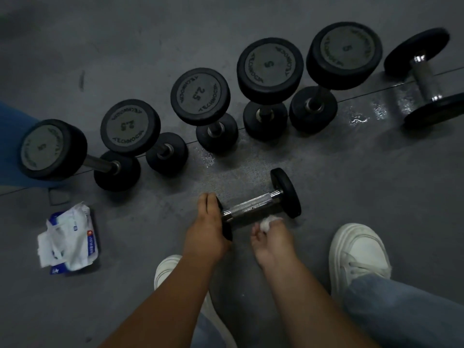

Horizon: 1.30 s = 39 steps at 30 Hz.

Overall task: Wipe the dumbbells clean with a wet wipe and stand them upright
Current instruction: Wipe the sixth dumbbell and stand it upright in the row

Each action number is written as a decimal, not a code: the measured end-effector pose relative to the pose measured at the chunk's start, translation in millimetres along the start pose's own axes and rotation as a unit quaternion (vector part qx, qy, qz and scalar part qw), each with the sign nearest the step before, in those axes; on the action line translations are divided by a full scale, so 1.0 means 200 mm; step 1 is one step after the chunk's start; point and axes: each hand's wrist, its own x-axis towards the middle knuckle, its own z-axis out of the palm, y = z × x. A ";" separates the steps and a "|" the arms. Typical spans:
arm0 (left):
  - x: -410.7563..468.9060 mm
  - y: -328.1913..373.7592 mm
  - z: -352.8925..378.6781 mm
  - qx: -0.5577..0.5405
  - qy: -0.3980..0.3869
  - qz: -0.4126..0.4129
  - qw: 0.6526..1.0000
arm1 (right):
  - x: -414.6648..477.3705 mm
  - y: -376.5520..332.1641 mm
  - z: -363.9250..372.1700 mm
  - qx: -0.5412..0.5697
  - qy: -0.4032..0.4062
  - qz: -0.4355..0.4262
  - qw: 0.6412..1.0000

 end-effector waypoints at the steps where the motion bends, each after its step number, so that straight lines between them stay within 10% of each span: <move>1: 0.00 0.00 0.00 0.001 -0.004 -0.004 1.000 | 0.01 -0.02 0.02 0.021 -0.003 -0.018 1.000; 18: 0.00 0.01 -0.01 0.013 -0.010 -0.012 1.000 | -0.09 -0.01 0.12 0.084 -0.003 -0.122 0.989; 39: -0.02 0.00 0.01 0.015 -0.012 -0.005 1.000 | -0.08 -0.04 0.27 -0.126 0.018 -0.151 0.980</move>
